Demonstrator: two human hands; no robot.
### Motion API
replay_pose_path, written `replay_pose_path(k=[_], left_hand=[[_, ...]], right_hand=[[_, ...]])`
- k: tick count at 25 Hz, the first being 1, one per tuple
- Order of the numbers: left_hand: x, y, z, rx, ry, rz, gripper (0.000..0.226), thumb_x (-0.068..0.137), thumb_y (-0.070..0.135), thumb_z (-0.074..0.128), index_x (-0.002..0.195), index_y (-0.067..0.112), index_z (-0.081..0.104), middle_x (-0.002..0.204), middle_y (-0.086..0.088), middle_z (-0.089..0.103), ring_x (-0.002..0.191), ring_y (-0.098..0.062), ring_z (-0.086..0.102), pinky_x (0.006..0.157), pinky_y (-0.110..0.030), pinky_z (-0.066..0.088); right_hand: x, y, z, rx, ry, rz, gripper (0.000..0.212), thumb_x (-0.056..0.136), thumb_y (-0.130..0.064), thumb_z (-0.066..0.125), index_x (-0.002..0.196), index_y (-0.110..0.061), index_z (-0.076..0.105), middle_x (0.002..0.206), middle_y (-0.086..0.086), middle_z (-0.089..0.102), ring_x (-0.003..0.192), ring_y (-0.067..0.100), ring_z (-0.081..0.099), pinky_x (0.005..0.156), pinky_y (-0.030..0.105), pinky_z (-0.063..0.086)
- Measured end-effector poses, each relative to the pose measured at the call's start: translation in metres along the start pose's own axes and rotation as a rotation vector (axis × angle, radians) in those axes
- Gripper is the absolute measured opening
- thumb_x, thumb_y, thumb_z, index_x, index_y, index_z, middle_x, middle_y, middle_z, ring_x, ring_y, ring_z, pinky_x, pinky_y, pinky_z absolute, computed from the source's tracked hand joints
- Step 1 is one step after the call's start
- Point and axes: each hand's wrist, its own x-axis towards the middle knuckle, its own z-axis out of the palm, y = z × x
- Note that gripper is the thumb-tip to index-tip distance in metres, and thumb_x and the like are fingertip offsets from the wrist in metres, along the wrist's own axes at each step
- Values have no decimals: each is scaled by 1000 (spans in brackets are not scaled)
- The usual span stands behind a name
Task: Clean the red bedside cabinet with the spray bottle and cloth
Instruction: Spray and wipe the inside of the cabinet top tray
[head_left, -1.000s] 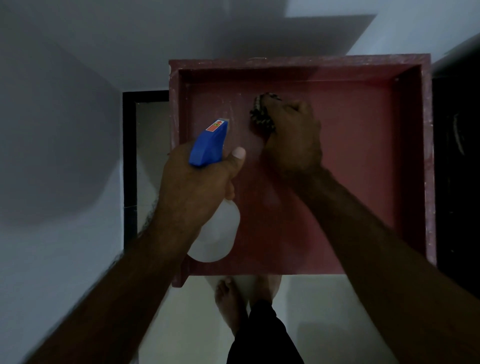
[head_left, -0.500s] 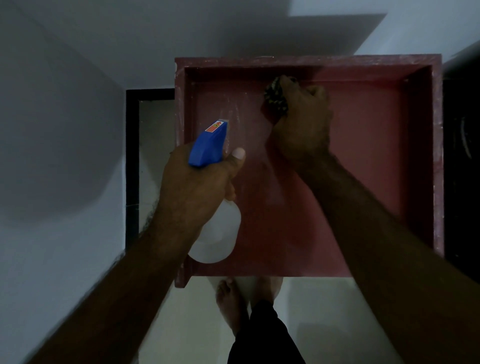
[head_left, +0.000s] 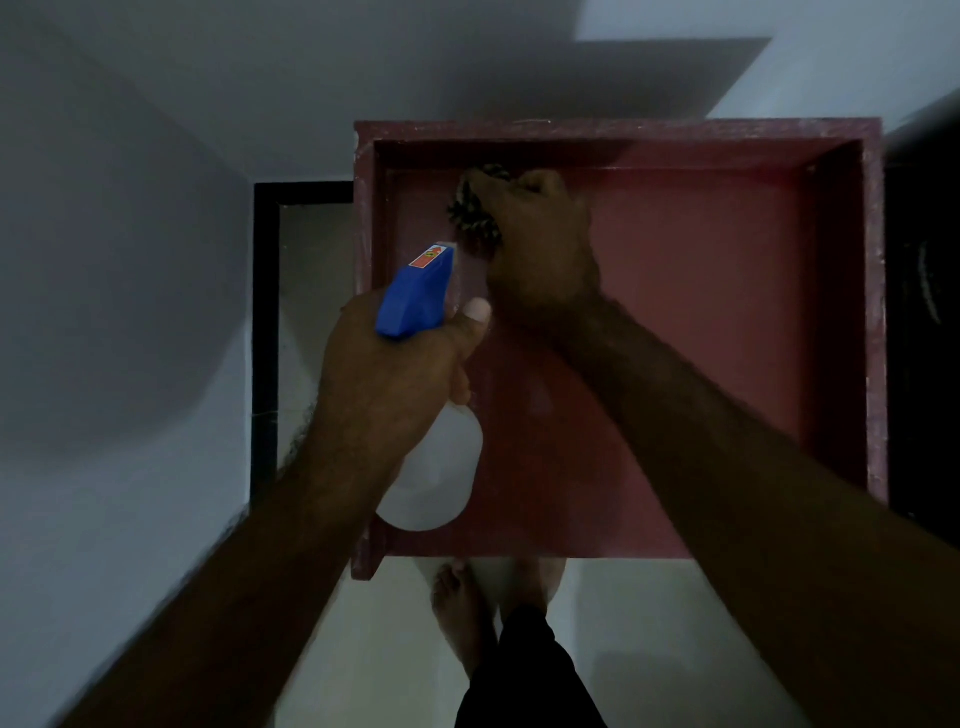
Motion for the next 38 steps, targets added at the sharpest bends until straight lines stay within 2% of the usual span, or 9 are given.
replay_pose_path(k=[7,11,15,18,20,23,27,33,38], left_hand=[[-6,-3,-6,-21,-7,7,39,89,41,70,94,2,67,68,-17,69,69,-27,71,67,-19,42],[-12,-8,-7,-5,-9,-1,39,90,40,69,86,2,66,66,-14,69,67,-24,70,63,-15,42],[-20,-12,-11,-5,-5,-3,39,90,41,68,85,2,66,65,-12,69,63,-18,69,59,-10,43],[-23,-15,-17,-3,-4,-2,39,90,42,68,87,3,67,67,-13,70,61,-16,68,63,-17,43],[-25,-18,-21,1,-2,10,40,90,42,67,86,2,66,66,-12,70,61,-16,68,60,-12,45],[-30,-23,-23,-12,3,3,38,90,40,68,87,3,66,65,-12,69,61,-15,68,52,-1,40],[-39,-28,-22,-28,-5,-7,31,90,40,69,89,9,67,66,-13,70,64,-15,70,60,-12,41],[-47,-36,-23,-29,-14,10,38,89,39,69,87,2,66,65,-15,69,59,-13,68,49,2,38],[-54,-39,-25,-26,-18,29,30,90,38,69,89,8,65,62,-10,68,59,-14,68,49,3,36]], right_hand=[[-20,22,-21,38,145,166,76,71,2,56,145,-10,60,128,12,69,115,42,57,94,55,51],[-26,-7,-4,65,115,135,75,68,2,56,141,-10,63,126,15,68,113,43,58,92,55,53],[-31,-13,0,-17,-62,79,81,72,0,61,151,-16,53,143,8,63,126,37,49,98,48,44],[-44,11,-11,-22,37,215,81,73,1,56,152,-19,51,138,7,65,124,35,48,98,43,44],[-52,17,-11,-17,96,300,82,70,-3,50,150,-21,53,133,7,67,121,33,49,96,43,48],[-62,-2,-1,-21,55,228,81,67,-3,49,145,-23,56,130,5,69,118,34,51,93,45,49],[-76,-13,2,-54,-9,29,76,69,1,61,144,-13,59,126,14,71,115,43,55,89,49,49],[-95,14,-8,-26,134,235,75,74,8,56,145,-15,60,123,7,72,110,36,53,86,44,49],[-112,-20,10,-82,-10,95,73,73,-5,69,143,-19,59,128,5,71,114,37,54,88,47,51]])
